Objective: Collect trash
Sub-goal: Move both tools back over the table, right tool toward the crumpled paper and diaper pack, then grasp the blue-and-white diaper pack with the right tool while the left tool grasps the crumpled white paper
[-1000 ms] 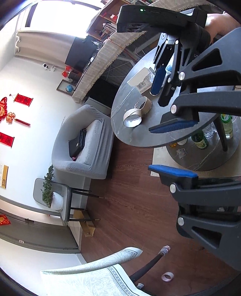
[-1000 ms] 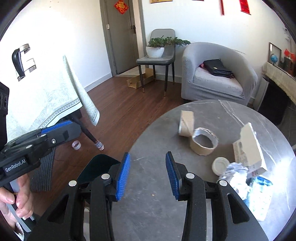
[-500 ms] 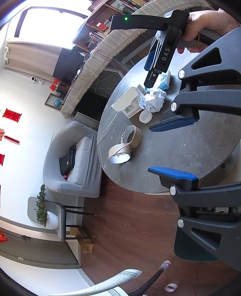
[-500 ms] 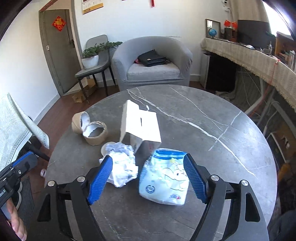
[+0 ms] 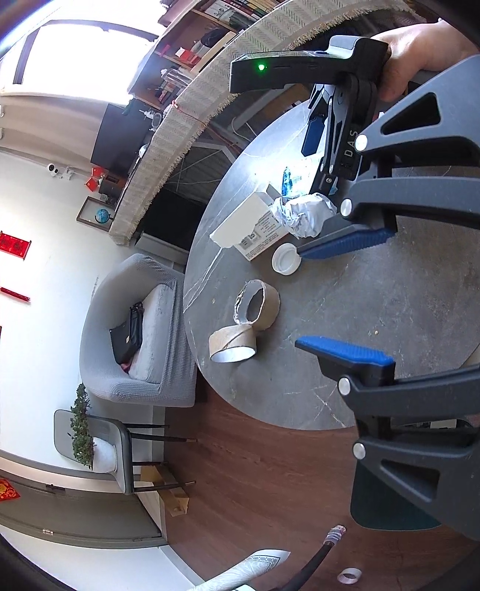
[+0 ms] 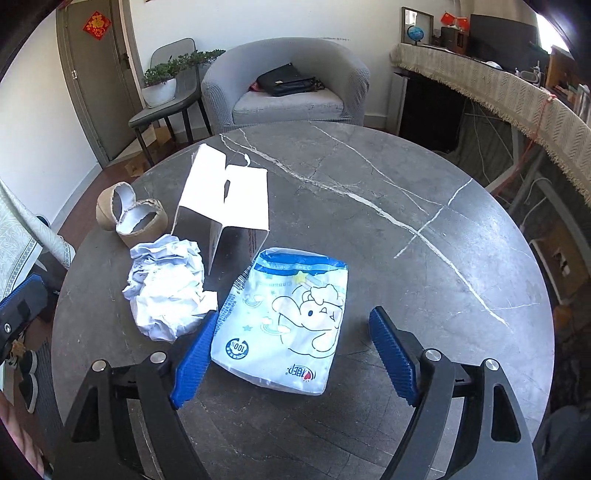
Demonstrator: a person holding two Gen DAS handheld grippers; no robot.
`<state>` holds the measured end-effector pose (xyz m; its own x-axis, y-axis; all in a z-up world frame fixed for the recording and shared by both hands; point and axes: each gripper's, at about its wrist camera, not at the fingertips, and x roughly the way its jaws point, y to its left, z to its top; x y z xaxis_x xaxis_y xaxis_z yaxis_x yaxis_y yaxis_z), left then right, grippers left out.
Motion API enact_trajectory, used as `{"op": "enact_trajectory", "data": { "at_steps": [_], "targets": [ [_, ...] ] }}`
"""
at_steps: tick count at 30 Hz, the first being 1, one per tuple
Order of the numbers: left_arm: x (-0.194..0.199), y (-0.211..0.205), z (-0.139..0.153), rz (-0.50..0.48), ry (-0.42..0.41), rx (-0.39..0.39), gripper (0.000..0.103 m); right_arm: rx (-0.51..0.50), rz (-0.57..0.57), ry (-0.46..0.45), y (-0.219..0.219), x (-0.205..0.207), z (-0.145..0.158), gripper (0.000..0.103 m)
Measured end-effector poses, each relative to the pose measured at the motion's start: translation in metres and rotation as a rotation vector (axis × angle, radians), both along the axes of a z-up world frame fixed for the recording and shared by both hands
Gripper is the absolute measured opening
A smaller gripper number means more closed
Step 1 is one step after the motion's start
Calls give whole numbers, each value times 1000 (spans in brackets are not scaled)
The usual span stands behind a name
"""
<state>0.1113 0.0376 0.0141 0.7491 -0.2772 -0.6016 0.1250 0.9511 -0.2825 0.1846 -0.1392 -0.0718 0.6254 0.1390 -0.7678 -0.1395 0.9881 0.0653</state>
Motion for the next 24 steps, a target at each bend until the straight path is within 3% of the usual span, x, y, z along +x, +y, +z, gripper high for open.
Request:
{"op": "enact_trajectory", "data": {
  "at_steps": [6,9,14,22,24],
  "targets": [
    [6,-20,-1,-41,9,4,48,-40,5,-1,-4,4,-1,82],
    [10,-32,-5,-54,21,29,54,-40,10,-2,-11,3,1,73],
    [19,-51,-9,-80,40,63,69,6,20,-1,-30,2,4,63],
    [29,-82,-24,-74,75,200,75,83,56,2,-57,-2,8,55],
    [33,-83,-27,-65,86,200,75,105,55,0,-62,-3,10,52]
  ]
}}
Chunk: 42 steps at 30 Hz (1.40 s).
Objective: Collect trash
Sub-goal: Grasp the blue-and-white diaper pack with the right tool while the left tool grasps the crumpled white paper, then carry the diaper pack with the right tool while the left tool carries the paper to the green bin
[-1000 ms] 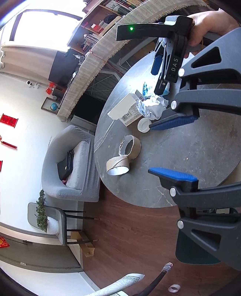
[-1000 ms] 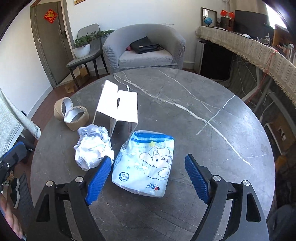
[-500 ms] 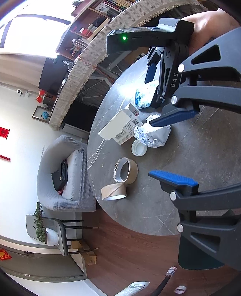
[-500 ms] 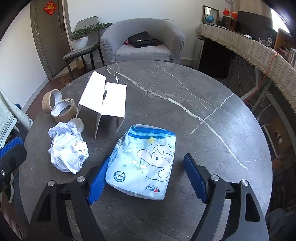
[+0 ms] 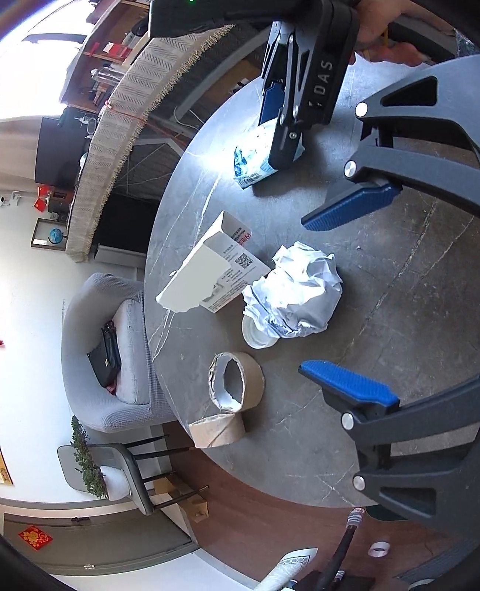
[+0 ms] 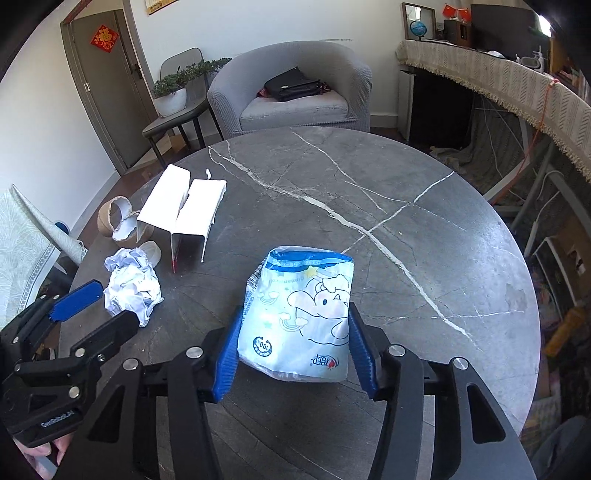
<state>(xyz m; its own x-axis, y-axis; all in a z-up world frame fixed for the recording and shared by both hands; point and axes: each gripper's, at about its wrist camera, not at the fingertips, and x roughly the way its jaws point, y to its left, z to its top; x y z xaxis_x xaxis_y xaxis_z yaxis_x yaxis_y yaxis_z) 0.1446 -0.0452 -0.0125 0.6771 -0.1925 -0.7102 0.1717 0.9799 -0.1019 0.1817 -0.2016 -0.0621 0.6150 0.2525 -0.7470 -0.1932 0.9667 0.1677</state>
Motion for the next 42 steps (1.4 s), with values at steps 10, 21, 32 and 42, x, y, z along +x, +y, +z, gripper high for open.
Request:
{"op": "enact_trajectory", "data": {
  "at_steps": [10,21,32,42],
  "targets": [
    [12,-5,-2,67,35,20,74,49,12,-42,-17,-10,13,51],
    [18,3,-6,104,65,-30,53,85,30,-47,-26,-13,14,51],
    [6,13,8,89,13,-42,51,93,39,-67,-14,-11,24,51],
    [-4,53,25,139,-14,-68,51,109,91,-116,23,-14,48,51]
  ]
}}
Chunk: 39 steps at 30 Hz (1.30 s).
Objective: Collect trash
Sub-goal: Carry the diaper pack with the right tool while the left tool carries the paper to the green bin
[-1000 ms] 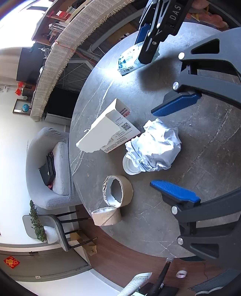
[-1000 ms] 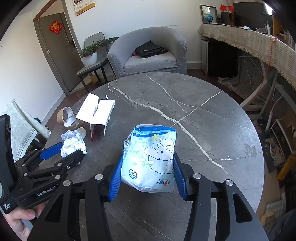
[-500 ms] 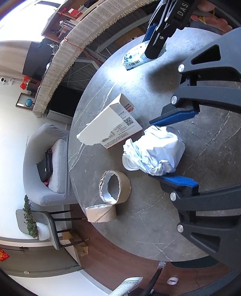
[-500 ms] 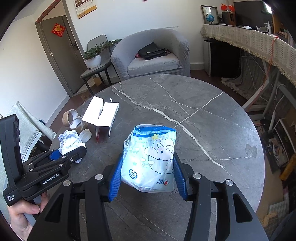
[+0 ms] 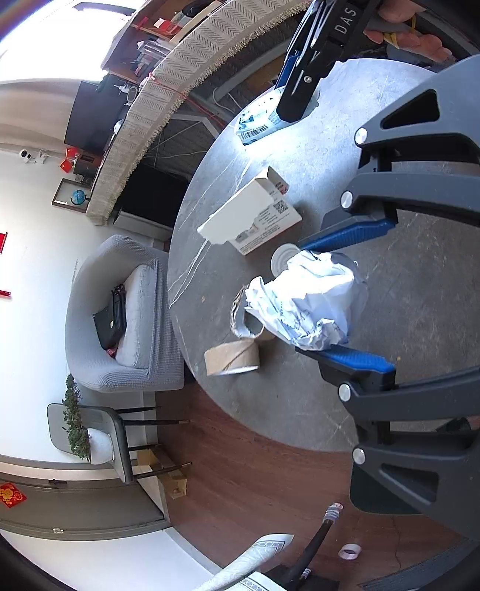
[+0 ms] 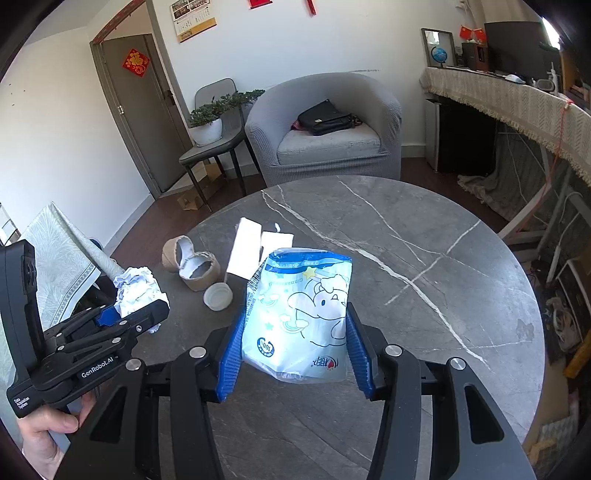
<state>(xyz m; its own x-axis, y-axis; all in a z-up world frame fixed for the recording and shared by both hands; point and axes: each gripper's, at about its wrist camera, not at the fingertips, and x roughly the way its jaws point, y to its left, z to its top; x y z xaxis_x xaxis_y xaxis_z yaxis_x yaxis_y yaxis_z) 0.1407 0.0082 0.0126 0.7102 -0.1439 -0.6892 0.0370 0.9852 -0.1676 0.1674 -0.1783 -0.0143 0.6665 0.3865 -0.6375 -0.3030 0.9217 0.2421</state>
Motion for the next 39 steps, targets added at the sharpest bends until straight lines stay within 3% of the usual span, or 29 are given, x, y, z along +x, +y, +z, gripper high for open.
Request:
{"op": "enact_trajectory", "data": {
  "at_steps": [13,21,26,39],
  "targets": [
    [-21,76,10,109,-14,55,51,40,134,-28,78,-2,19,51],
    [-35,138,-1,174,28,84,51,37,218,-29,136,-3,19,51],
    [-46,177,-17,196,89,67,51,40,282,-21,173,-5,15,51],
    [-66,224,-81,136,342,160,52,5,415,13,259,-15,-5,51]
  ]
}}
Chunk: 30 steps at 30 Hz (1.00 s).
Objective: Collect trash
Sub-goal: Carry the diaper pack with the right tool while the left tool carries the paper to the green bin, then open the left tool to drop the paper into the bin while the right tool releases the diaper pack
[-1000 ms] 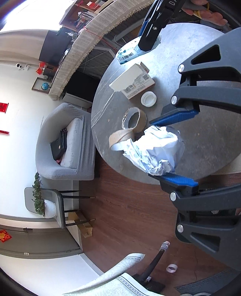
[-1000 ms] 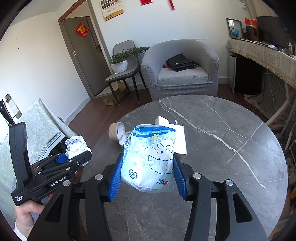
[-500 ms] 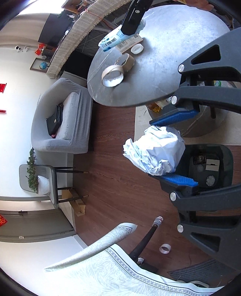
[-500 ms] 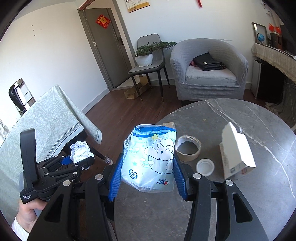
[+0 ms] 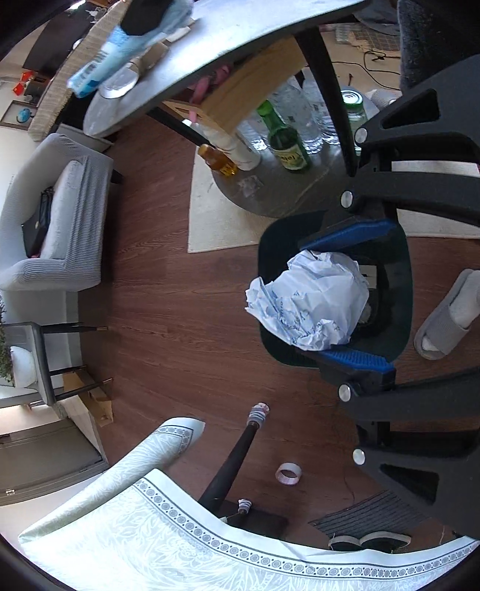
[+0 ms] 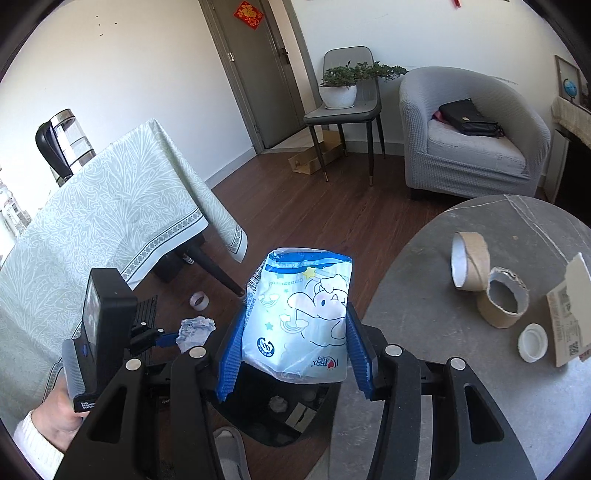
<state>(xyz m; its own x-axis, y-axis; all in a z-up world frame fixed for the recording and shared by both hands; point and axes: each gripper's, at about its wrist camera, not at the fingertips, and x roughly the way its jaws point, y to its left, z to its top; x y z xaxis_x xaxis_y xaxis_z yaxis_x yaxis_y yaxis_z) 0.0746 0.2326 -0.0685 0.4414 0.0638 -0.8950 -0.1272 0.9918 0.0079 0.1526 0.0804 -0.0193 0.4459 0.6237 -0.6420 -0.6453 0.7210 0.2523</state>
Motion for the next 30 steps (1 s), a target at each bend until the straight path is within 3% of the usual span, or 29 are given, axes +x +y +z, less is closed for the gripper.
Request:
{"op": "enact_trajectory", "data": {
  "at_steps": [6,9,26,30],
  "targets": [
    [-6,12,-31,-21,126,-7,53,-29,37,18,34,-1,-14,51],
    [-12,18,-38,-37,149,-3,62,-47,56,30,51,0,-22,51],
    [-33,54,-15,10,64,-38,59,-222,127,152,127,3,-102,51],
    [-38,64,-11,23,45,-47,54,-225,154,229,138,5,-124,51]
  ]
}}
